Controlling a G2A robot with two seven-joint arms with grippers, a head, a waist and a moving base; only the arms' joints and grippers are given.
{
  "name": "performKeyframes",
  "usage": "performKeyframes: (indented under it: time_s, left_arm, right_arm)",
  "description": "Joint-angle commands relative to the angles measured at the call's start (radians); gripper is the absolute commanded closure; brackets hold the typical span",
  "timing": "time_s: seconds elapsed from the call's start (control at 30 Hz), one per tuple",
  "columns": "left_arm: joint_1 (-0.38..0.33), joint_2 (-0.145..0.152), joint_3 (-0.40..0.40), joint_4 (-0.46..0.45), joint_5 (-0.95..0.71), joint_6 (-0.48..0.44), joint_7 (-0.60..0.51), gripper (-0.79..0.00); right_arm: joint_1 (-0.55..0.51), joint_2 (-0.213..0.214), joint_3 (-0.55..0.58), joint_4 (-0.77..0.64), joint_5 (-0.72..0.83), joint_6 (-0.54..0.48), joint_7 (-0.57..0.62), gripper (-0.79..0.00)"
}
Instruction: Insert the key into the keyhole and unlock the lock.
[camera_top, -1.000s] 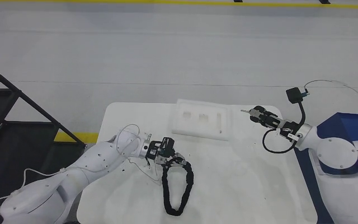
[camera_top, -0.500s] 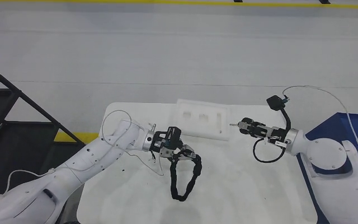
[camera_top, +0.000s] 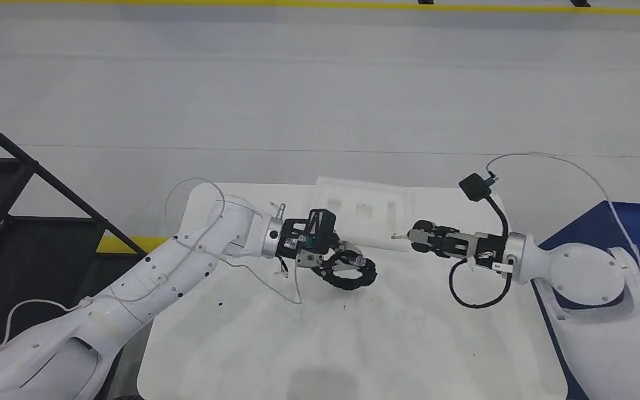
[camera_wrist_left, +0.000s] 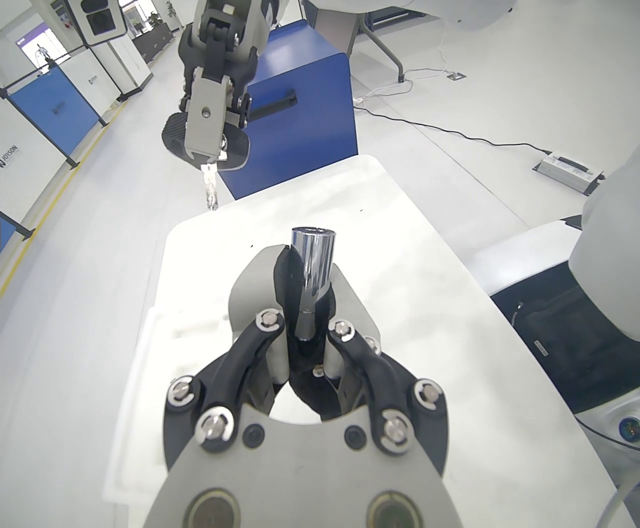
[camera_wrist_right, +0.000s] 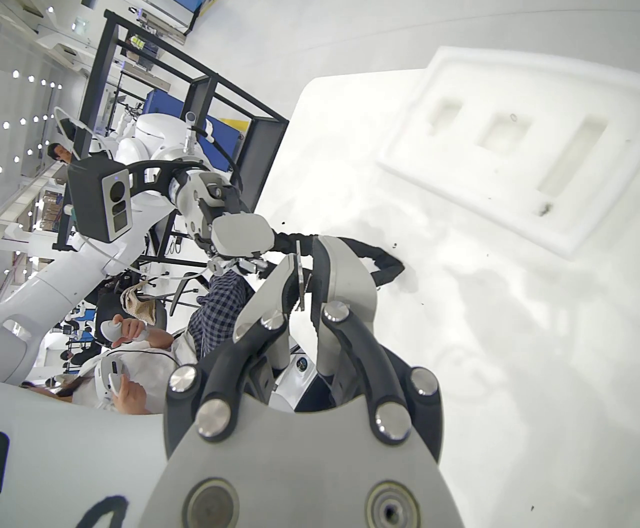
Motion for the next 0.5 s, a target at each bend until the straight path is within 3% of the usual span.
performKeyframes:
  time_s: [0.0, 0.47]
  left_arm:
    - [0.001, -0.006, -0.003, -0.003, -0.003, 0.02, -0.014, 0.0]
    - [0.002, -0.016, -0.004, -0.005, -0.004, 0.044, -0.015, 0.0]
  right_arm:
    - [-0.006, 0.002, 0.008, -0.015, 0.006, 0.001, -0.003, 0.0]
    - [-0.015, 0.004, 0.021, -0.035, 0.024, -0.008, -0.023, 0.0]
